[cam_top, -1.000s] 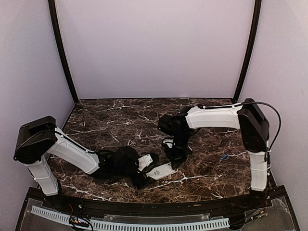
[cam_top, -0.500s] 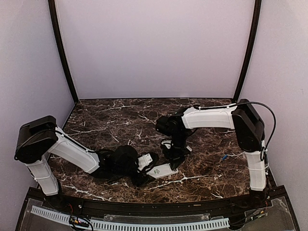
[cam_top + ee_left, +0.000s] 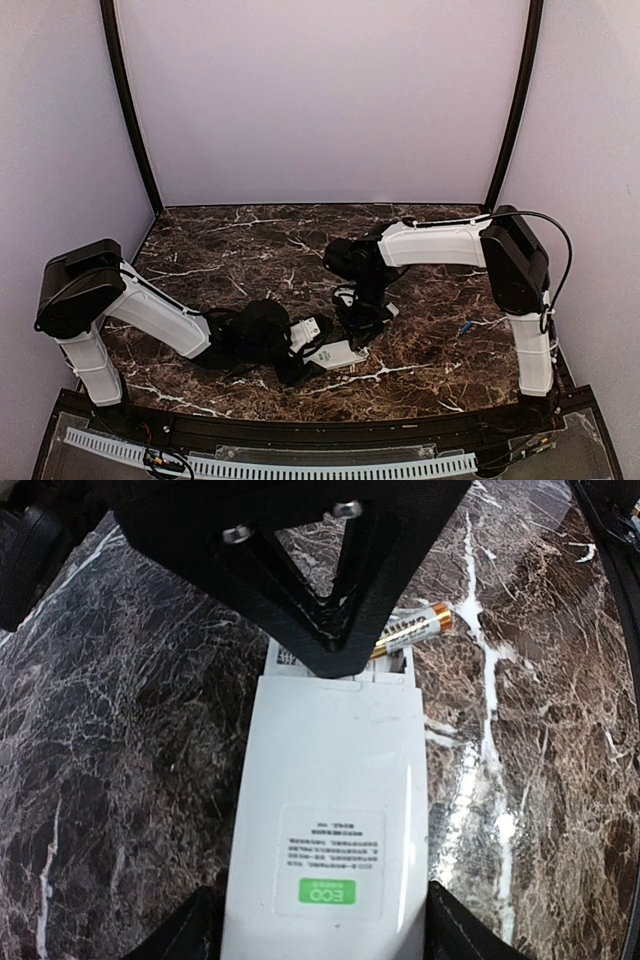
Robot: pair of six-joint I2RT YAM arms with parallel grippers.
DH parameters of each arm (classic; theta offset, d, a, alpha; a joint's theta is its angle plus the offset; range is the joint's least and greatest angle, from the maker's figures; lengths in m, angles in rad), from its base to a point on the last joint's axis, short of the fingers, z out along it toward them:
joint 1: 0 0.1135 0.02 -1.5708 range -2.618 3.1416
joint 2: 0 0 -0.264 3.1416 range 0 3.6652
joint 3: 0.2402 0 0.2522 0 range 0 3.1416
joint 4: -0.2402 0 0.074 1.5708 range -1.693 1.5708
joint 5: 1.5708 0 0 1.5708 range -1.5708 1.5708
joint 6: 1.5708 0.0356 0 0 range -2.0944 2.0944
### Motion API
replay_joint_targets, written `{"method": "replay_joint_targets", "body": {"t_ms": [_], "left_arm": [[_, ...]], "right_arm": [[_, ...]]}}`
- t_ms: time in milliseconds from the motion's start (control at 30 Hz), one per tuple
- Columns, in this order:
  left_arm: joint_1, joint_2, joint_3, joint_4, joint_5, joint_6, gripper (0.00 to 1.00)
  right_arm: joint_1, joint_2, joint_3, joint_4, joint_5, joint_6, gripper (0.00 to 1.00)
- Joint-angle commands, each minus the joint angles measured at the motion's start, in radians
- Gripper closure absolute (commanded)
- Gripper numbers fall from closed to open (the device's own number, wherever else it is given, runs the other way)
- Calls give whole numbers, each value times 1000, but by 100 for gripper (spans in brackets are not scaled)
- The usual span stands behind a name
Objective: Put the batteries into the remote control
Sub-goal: Place the battery in the battery compartment, then load the battery into the battery compartment.
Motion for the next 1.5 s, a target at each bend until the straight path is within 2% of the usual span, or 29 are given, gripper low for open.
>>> {"method": "replay_joint_targets", "body": {"t_ms": [0, 567, 1000, 1467], "left_arm": [[6, 29, -2, -77, 12, 0, 32], [12, 30, -10, -76, 16, -9, 32], [12, 32, -8, -82, 17, -8, 32], [14, 38, -7, -85, 19, -7, 32]], "right_arm": [[-1, 14, -19, 69, -2, 13, 78], [-1, -128, -66, 3, 35, 25, 78], [-9, -200, -239, 115, -18, 63, 84], [-8, -198, -258, 168, -70, 67, 85]]}}
